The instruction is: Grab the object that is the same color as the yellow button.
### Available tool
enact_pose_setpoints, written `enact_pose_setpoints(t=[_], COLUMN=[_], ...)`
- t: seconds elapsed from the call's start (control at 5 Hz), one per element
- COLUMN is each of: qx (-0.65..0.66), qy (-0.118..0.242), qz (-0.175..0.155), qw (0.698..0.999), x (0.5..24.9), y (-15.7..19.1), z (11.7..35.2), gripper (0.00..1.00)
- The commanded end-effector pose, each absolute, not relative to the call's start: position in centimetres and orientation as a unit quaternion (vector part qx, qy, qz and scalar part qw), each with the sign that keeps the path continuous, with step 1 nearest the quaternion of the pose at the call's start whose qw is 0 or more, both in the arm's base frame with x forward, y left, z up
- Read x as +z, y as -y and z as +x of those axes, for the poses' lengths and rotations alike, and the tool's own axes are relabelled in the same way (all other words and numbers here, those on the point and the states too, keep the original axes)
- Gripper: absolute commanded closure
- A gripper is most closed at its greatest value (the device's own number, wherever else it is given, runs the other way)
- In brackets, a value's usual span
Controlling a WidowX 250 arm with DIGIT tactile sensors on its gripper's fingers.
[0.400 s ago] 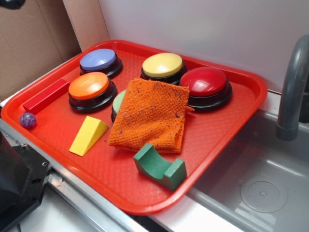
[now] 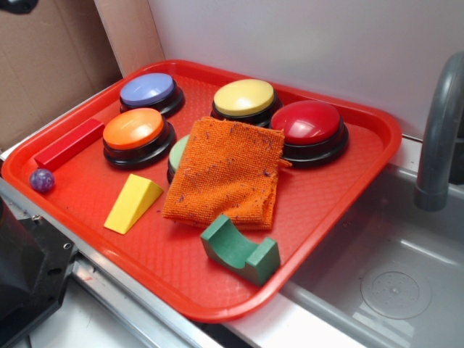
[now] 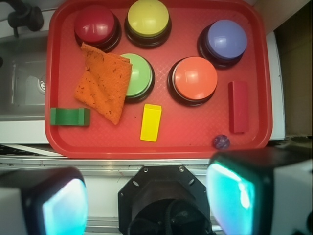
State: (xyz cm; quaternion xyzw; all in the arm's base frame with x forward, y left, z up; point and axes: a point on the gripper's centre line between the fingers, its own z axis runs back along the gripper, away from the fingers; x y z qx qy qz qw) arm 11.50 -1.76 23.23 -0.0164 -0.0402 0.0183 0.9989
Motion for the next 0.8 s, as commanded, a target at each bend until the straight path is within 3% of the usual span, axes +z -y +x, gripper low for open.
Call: enact_pose_setpoints(t=[0.0, 0.6], qx=[0.047, 0.076], qy=[0.102, 0.126], qz=[-0.010, -0.027], qw=[0.994, 0.989], x=[20.6, 11.5], y=[2.3, 2.1], z=[13.2, 15.7], gripper=[0.00, 0.00])
